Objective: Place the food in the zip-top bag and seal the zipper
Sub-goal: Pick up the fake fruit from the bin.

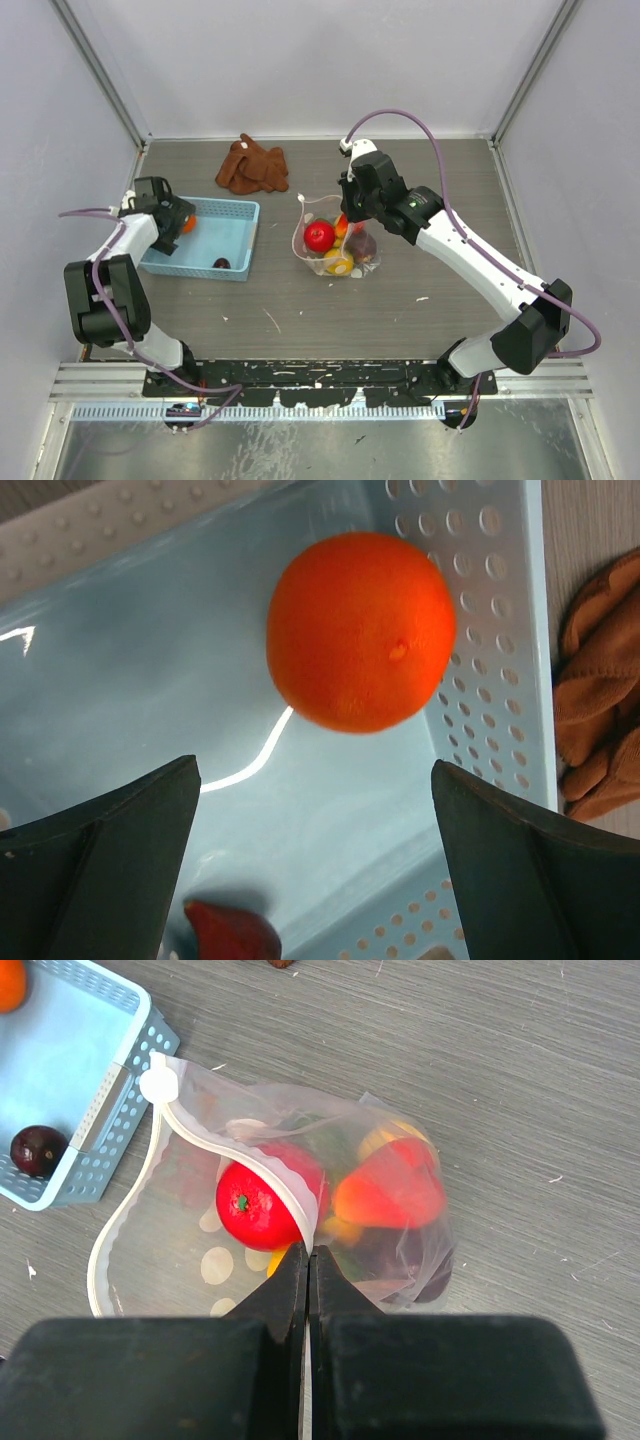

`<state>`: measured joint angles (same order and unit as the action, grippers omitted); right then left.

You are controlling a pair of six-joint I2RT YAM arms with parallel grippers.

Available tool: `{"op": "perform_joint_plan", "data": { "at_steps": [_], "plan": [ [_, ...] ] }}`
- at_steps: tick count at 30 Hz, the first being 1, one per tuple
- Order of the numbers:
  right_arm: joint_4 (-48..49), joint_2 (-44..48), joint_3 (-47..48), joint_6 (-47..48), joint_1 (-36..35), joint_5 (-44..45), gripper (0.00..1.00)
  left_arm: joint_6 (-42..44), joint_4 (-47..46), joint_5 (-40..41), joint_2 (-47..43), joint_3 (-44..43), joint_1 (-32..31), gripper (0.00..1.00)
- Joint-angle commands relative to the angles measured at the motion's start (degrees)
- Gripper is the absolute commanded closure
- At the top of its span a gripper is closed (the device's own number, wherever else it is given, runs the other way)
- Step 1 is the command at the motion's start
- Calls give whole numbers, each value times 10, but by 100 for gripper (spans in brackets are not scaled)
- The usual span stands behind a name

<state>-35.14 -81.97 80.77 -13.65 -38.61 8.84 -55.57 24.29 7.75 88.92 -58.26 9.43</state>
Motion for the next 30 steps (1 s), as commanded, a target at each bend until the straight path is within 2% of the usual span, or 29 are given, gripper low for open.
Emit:
{"op": "perform_joint_plan", "data": {
  "at_steps": [1,7,19,24,30],
  "plan": [
    [35,28,3,5,-1,-5,100,-15,-79,-6,27,-5,16,1],
    [37,25,1,7,0,-7,100,-13,-121,-1,63,-11,28,5],
    [38,17,1,8,0,-9,100,1,-116,-3,124,-37,39,9],
    [39,15,3,8,0,-9,100,8,-109,10,99,-34,39,6],
    [41,11,4,7,0,-14,100,22,-80,62,68,-43,39,3]
  ]
}}
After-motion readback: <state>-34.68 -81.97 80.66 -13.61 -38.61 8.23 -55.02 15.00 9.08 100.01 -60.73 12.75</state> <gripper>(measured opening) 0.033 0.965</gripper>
